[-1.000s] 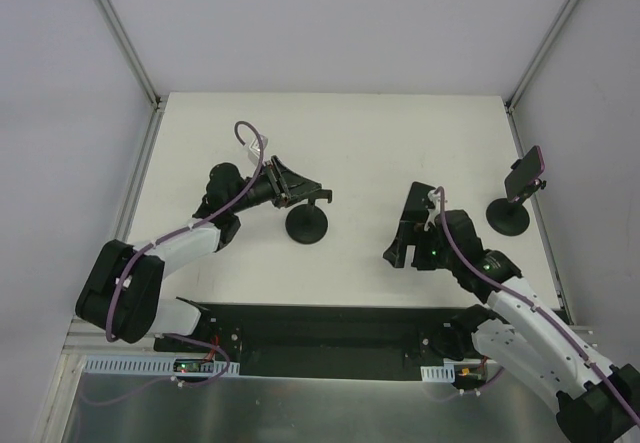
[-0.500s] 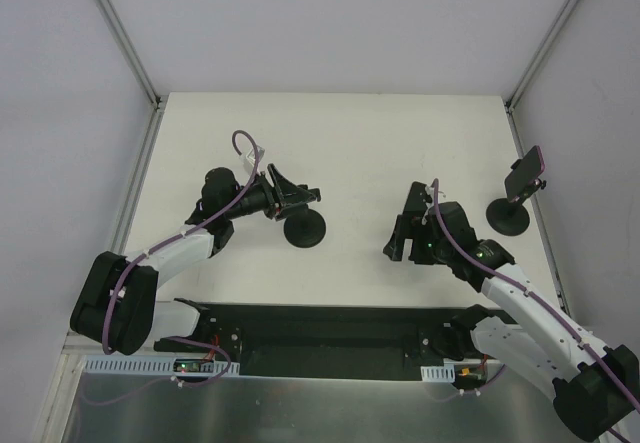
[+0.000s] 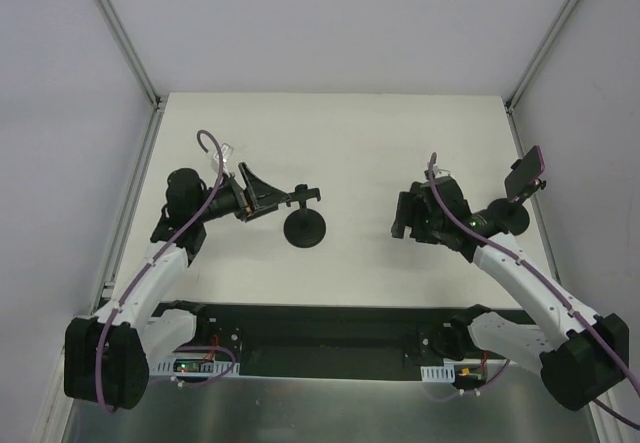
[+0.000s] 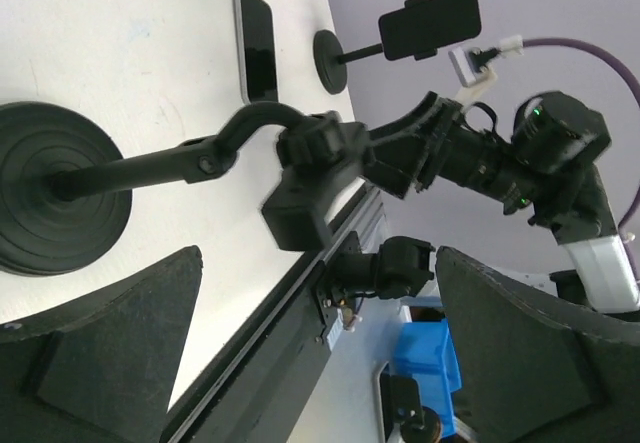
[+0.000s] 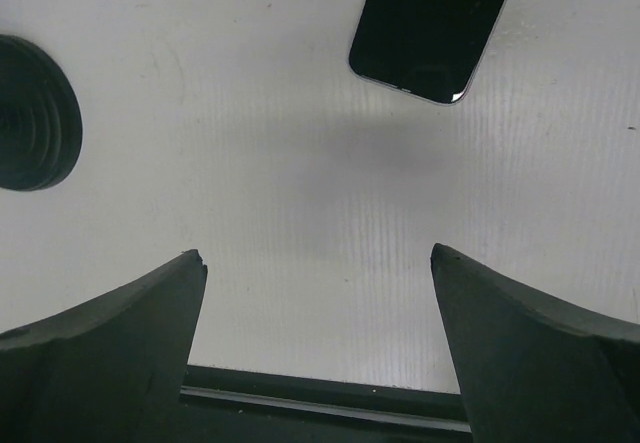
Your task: Place the phone on the phone stand
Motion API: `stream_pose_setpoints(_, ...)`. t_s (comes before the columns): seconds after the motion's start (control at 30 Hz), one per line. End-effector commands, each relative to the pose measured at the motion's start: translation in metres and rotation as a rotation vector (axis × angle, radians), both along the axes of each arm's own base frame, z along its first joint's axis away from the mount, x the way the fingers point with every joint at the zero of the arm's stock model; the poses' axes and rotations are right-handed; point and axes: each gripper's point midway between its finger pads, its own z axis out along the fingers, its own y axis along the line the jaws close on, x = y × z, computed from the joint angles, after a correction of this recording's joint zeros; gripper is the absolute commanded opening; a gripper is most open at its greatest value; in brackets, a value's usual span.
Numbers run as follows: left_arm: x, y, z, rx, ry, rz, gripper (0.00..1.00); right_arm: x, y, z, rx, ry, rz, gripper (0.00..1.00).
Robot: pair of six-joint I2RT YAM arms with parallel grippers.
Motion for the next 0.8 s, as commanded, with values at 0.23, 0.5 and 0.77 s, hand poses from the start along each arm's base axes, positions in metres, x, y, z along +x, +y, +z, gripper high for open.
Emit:
stream_pose_setpoints(0.23,-0.033,0.019,0.033,0.253,-0.273,-0.066,0.99,0.068,-0.031,-0.007,-0.128,0.212,-0.265,0.96)
stream_pose_setpoints(0.5,-0.034,0.015,0.051,0.253,-0.346,-0.132,0.99,0.107,-0.045,-0.038,-0.138,0.409,-0.283,0.96)
stream_pose_setpoints(0.77,-0.025,0.008,0.047,0.291,-0.373,-0.176,0.99,0.119,-0.047,-0.073,-0.164,0.493,-0.297,0.96)
